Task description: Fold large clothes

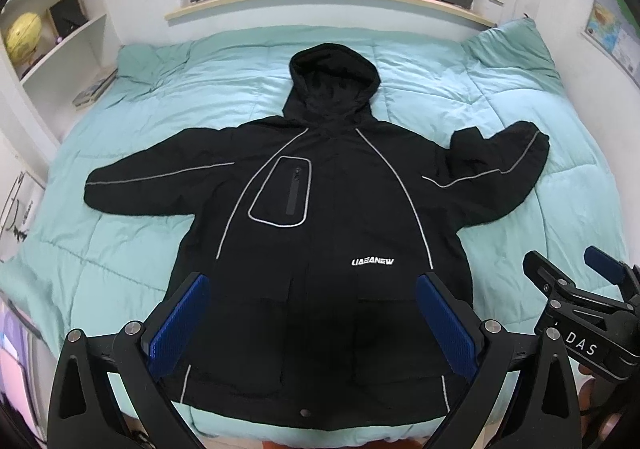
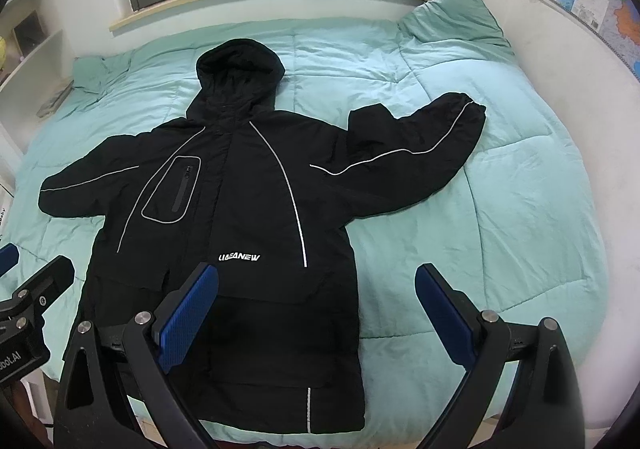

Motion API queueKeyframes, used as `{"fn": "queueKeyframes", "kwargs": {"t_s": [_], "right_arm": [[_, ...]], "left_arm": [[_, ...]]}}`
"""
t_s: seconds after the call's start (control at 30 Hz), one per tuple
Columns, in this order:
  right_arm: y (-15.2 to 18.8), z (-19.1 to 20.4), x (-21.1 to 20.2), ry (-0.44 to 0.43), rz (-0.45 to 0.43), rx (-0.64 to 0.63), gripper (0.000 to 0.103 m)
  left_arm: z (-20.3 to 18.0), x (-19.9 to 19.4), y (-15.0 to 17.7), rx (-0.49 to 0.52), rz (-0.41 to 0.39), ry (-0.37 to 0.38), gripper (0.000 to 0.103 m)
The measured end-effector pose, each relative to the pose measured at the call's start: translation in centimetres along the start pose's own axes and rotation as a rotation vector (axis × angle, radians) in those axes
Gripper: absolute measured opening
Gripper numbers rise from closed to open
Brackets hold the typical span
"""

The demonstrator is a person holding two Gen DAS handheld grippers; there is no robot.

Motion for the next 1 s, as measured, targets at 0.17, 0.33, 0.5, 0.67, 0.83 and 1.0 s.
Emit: {"fn": "queueKeyframes", "kwargs": {"t_s": [0.17, 0.33, 0.5, 0.67, 0.83, 1.0], "right_arm": [[-0.8, 1.5, 0.3, -0.018, 0.0, -0.01, 0.099], [-1.8, 3.8, 0.3, -0.023, -0.002, -0.022, 0.099], [-3.1, 7.0, -0.1, -0.011, -0.003, -0.032, 0.099], [-4.5, 10.1, 0.1, -0.012, 0.004, -0.027, 0.099], [-5.7, 14.1, 0.5, -0.002, 0.01, -0.031, 0.099], [-6.5, 17.7, 0.8, 0.004, 0.008, -0.028, 0.099]], "left_arm": [[1.6, -0.3, -0.2, -0.016, -0.01, -0.028, 0.102], [4.2, 0.3, -1.3, -0.043, 0.002, -0.033, 0.102], [7.3, 0.8, -3.1, -0.055, 0.01, -0.024, 0.102], [10.3, 1.2, -5.0, -0.051, 0.006, 0.0, 0.102], [13.8, 2.1, -6.6, -0.062, 0.004, 0.016, 0.102], [17.6, 3.2, -8.0, -0.074, 0.011, 0.028, 0.102]]}}
Point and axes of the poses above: each gripper's, at about its wrist camera, not at the fingertips, and x roughly the way its jaws point, z to its left, y to its underside, the point moved 4 cm from there along x, roughly the way its jaws point, and after that the axes turned 11 degrees about -x, right-handed, at the moved point
